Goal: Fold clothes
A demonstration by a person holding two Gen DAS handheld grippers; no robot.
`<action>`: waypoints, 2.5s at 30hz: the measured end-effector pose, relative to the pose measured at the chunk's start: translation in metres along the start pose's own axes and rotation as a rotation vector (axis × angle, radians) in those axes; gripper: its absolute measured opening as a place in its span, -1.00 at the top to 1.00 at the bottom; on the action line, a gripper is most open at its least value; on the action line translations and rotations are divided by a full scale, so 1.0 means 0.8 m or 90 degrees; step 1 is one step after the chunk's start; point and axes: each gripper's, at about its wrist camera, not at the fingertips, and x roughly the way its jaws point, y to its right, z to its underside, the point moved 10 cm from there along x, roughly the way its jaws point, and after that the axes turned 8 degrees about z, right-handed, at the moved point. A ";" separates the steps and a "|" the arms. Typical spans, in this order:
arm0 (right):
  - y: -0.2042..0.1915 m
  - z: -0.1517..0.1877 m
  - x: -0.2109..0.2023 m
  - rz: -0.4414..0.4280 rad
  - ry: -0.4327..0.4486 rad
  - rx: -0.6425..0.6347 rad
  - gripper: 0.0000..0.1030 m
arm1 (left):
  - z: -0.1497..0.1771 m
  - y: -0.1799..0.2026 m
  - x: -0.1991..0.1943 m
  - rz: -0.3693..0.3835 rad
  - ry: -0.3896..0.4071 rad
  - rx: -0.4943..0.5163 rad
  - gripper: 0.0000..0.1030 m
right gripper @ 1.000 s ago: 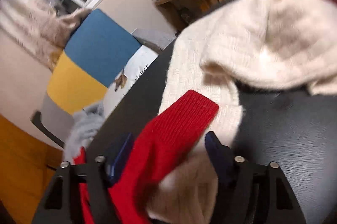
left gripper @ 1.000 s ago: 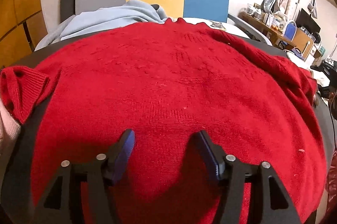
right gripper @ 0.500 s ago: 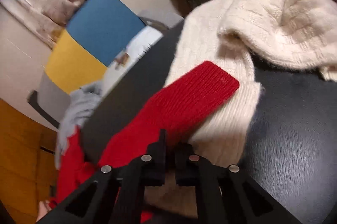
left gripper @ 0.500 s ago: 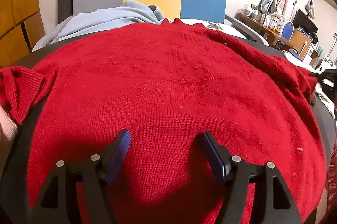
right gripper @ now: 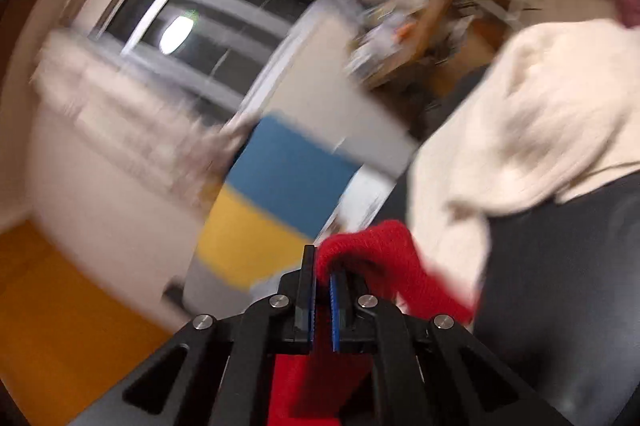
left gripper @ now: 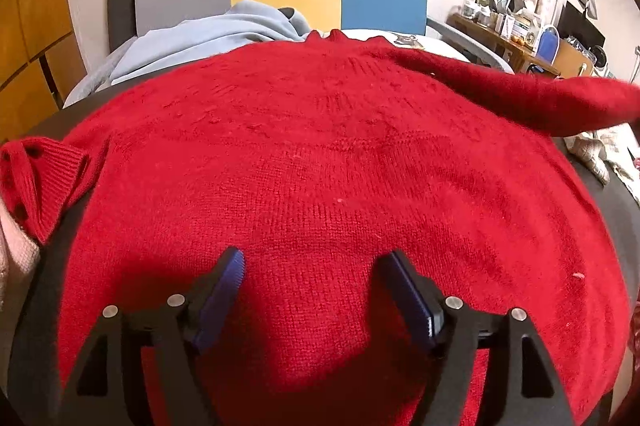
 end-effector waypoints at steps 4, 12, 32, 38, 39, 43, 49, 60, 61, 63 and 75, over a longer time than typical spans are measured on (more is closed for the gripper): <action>0.022 -0.055 -0.012 0.060 0.051 0.049 0.80 | -0.002 -0.002 0.003 -0.004 -0.005 0.013 -0.54; 0.022 -0.047 0.023 0.182 -0.002 -0.080 -0.51 | -0.018 0.000 -0.006 0.046 -0.005 -0.018 -0.43; -0.203 0.547 0.324 0.047 -0.375 -0.746 -0.60 | -0.204 -0.092 0.132 -0.061 0.038 0.034 -0.41; -0.194 0.518 0.385 0.087 -0.316 -0.731 -0.90 | -0.205 -0.158 0.145 -0.051 0.039 -0.123 -0.47; -0.197 0.519 0.390 0.090 -0.316 -0.742 -1.00 | -0.205 -0.160 0.145 -0.053 0.039 -0.124 -0.47; -0.204 0.523 0.398 0.088 -0.312 -0.763 -1.00 | -0.199 -0.157 0.138 -0.077 0.036 -0.112 -0.48; -0.199 0.534 0.371 0.063 -0.339 -0.744 -1.00 | -0.191 -0.139 0.105 -0.070 0.021 -0.101 -0.29; -0.149 0.483 0.196 -0.097 -0.477 -0.469 -1.00 | -0.073 0.000 -0.008 0.046 0.064 0.062 -0.31; -0.140 0.492 0.177 -0.108 -0.499 -0.468 -1.00 | -0.061 -0.005 -0.016 0.040 0.063 0.057 -0.31; -0.123 0.509 0.138 -0.131 -0.543 -0.467 -1.00 | -0.036 -0.015 -0.031 0.027 0.061 0.047 -0.31; -0.039 0.528 0.024 -0.184 -0.392 -0.572 -1.00 | 0.082 -0.073 -0.080 -0.024 0.036 -0.050 -0.33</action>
